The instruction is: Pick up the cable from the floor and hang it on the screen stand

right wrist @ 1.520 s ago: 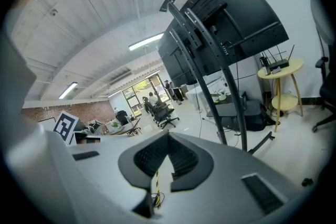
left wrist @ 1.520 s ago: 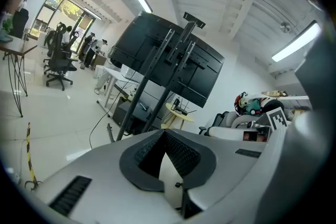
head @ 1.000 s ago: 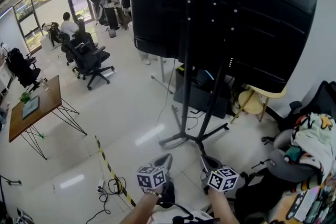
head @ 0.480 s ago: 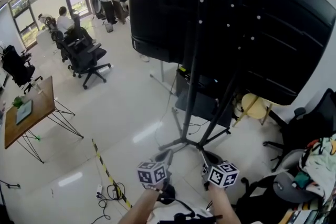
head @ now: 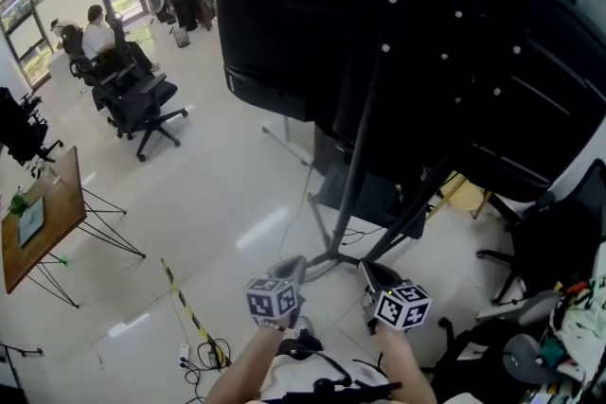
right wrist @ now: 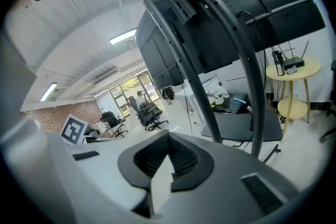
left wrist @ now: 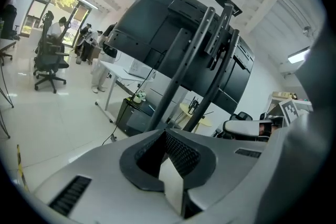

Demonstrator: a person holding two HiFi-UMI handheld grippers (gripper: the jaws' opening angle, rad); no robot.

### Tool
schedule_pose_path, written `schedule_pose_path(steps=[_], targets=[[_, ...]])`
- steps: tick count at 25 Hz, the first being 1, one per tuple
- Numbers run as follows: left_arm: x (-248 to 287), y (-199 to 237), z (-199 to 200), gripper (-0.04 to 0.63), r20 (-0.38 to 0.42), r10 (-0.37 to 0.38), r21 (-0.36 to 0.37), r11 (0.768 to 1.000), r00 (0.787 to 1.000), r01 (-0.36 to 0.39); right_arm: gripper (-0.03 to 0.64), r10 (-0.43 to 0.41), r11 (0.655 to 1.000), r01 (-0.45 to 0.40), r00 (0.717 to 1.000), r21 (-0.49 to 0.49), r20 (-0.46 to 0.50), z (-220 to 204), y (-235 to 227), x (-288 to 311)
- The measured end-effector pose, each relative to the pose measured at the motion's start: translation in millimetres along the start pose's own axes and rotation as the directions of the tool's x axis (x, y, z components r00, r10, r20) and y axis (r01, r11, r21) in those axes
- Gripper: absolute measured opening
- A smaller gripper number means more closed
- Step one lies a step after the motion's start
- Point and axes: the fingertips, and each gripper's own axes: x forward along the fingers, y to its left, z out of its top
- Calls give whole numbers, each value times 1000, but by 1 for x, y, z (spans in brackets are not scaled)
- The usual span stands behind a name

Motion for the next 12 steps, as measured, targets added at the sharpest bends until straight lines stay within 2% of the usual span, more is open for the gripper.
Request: schedule_pose_path(steps=[5, 12], targets=[[33, 29, 13, 0, -44, -1, 14, 1000, 999, 2, 0, -31, 1000, 31, 999, 6, 20, 22, -10, 33], [83, 68, 22, 0, -122, 42, 78, 996, 992, -33, 0, -51, 999, 51, 999, 6, 9, 39, -27, 63]])
